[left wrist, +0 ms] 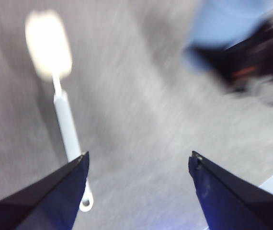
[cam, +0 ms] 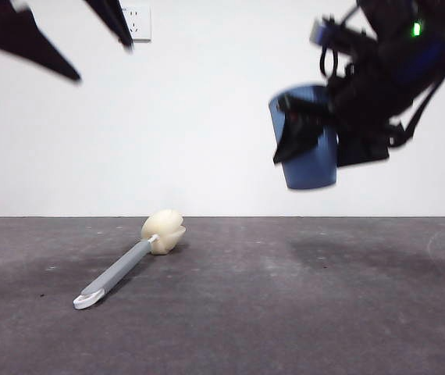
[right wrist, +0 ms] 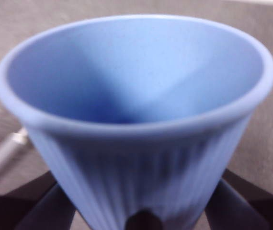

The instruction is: Pick up the cup brush,pick up the cup,insert the brush into the cup,clean the cup,put the cup brush back,put the cup back to the fixed position on the table

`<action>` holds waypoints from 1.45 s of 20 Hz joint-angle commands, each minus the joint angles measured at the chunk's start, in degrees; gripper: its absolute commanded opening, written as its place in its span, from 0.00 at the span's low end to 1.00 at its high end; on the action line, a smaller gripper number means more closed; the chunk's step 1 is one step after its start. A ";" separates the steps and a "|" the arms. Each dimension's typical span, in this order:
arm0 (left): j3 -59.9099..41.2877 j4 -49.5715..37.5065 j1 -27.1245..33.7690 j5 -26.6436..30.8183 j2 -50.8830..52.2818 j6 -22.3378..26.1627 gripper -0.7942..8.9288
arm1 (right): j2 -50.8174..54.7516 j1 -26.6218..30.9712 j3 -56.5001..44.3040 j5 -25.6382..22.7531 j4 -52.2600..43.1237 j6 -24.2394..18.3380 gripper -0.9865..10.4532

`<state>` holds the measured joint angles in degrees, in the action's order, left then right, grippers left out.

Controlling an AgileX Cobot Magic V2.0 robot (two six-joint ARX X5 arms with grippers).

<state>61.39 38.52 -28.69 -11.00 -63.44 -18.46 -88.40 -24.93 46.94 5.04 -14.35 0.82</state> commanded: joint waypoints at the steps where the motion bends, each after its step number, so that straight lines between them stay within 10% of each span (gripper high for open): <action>1: -0.11 0.46 -0.20 0.31 3.56 2.01 0.44 | -3.85 0.15 -1.22 1.07 -3.72 -1.27 0.07; 11: -0.11 3.15 -0.20 0.28 6.97 2.29 0.44 | -17.00 0.59 -1.57 1.05 -14.29 -1.81 0.07; 20: -0.11 3.19 -0.20 0.37 6.97 3.37 0.44 | -17.57 0.52 -2.99 0.98 -3.15 -1.81 0.07; 29: -0.11 4.90 -0.20 0.35 6.97 3.48 0.44 | -15.54 0.00 -2.99 1.01 4.50 -0.66 0.43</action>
<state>61.41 43.46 -28.69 -10.72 -56.60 -15.86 -101.51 -24.71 46.46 6.02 -15.81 -0.78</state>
